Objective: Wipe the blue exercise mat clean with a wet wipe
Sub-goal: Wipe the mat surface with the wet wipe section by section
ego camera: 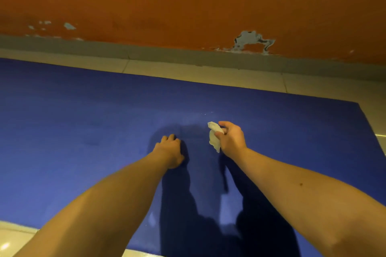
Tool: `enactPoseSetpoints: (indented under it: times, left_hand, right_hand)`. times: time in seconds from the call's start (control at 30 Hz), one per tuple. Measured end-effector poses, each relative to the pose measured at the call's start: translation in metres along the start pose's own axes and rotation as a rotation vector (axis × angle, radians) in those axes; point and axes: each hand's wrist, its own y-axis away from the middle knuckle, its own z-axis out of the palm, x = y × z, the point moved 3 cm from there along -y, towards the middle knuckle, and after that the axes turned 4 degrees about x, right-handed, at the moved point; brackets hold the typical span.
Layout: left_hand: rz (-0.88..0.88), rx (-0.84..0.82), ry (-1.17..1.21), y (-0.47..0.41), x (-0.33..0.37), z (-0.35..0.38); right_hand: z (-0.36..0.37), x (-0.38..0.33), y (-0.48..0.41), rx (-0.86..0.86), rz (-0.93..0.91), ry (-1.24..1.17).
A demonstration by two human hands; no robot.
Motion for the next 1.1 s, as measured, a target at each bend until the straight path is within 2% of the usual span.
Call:
enactPoseSetpoints:
  times: [0.1,0.23,0.4,0.47,0.6,0.8,0.97,1.03,1.1]
  left_hand:
    - [-0.037,0.053,0.193,0.033,0.013,0.001]
    - [-0.100,0.104,0.797,0.078,0.037,-0.002]
    - [-0.187,0.046,1.341,0.134,0.068,-0.002]
    - [-0.176,0.071,1.373,0.158,0.084,-0.005]
    - [-0.070,0.162,1.267,0.202,0.114,-0.011]
    - [-0.028,0.210,1.214,0.265,0.162,-0.035]
    - [0.047,0.281,1.210,0.305,0.198,-0.056]
    - [0.083,0.306,1.238,0.316,0.211,-0.063]
    - [0.127,0.305,1.248,0.327,0.223,-0.066]
  right_hand:
    - [-0.007,-0.005,0.027,-0.001,0.013,0.042]
    - [-0.016,-0.006,0.060,-0.041,0.065,0.055]
    - [-0.035,-0.030,0.125,-0.146,0.128,-0.032]
    - [-0.047,-0.035,0.148,-0.172,0.152,-0.064]
    - [-0.086,-0.045,0.185,-0.174,0.119,-0.007]
    - [-0.154,-0.071,0.241,-0.199,0.120,0.005]
    - [-0.203,-0.096,0.285,-0.406,0.222,0.002]
    - [-0.221,-0.103,0.298,-0.381,0.186,0.034]
    - [-0.241,-0.104,0.308,-0.276,0.157,0.059]
